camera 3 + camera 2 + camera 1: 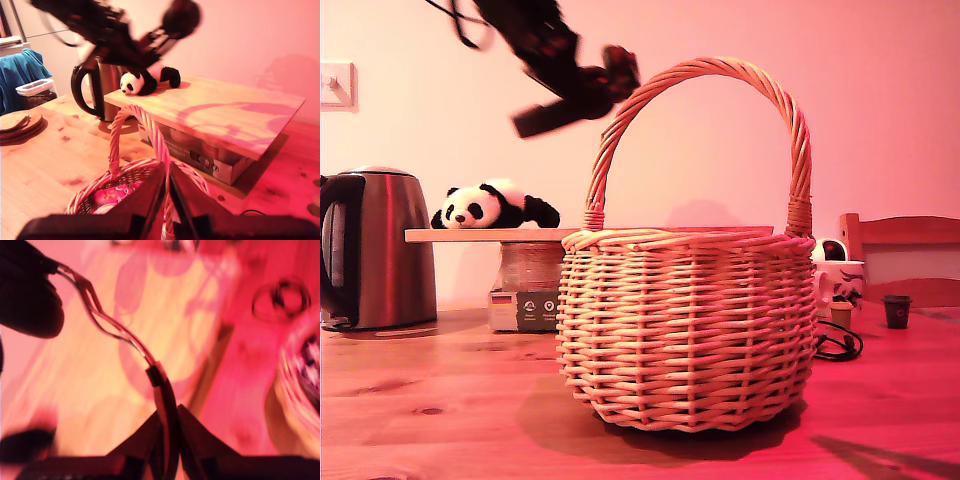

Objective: Pick up the headphones and place it on the shelf behind you

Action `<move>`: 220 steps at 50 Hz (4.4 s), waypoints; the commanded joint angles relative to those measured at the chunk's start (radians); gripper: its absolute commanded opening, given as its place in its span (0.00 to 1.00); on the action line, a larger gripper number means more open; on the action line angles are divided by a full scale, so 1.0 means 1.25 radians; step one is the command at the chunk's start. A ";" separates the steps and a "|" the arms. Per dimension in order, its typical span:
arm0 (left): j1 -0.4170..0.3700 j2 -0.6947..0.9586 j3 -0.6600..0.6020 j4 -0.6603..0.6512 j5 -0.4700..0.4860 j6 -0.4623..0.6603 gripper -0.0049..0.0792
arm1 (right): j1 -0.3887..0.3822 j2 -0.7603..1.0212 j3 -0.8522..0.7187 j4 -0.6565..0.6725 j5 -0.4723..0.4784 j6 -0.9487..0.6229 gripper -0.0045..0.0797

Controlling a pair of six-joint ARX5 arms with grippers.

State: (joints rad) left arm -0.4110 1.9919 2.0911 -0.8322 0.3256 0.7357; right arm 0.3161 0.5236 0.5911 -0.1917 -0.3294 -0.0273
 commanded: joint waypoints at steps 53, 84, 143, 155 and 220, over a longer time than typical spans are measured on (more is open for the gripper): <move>0.034 0.260 0.151 0.187 0.207 -0.230 0.03 | 0.004 0.001 0.010 0.012 -0.002 0.000 0.04; 0.033 0.298 0.151 0.166 0.254 -0.295 0.03 | 0.004 0.001 0.010 0.013 -0.007 -0.003 0.04; 0.032 0.296 0.358 0.008 0.193 -0.311 0.04 | 0.004 0.002 0.010 0.015 0.000 -0.019 0.04; 0.037 0.296 0.451 -0.146 0.158 -0.345 0.04 | 0.003 0.003 0.010 0.015 0.005 -0.021 0.04; 0.119 0.212 0.452 -0.415 0.173 -0.332 0.04 | 0.003 0.059 0.010 0.082 0.057 -0.063 0.04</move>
State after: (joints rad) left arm -0.2596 2.2768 2.6610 -1.3525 0.5404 0.3241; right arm 0.3161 0.5980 0.5911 -0.0982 -0.2630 -0.1047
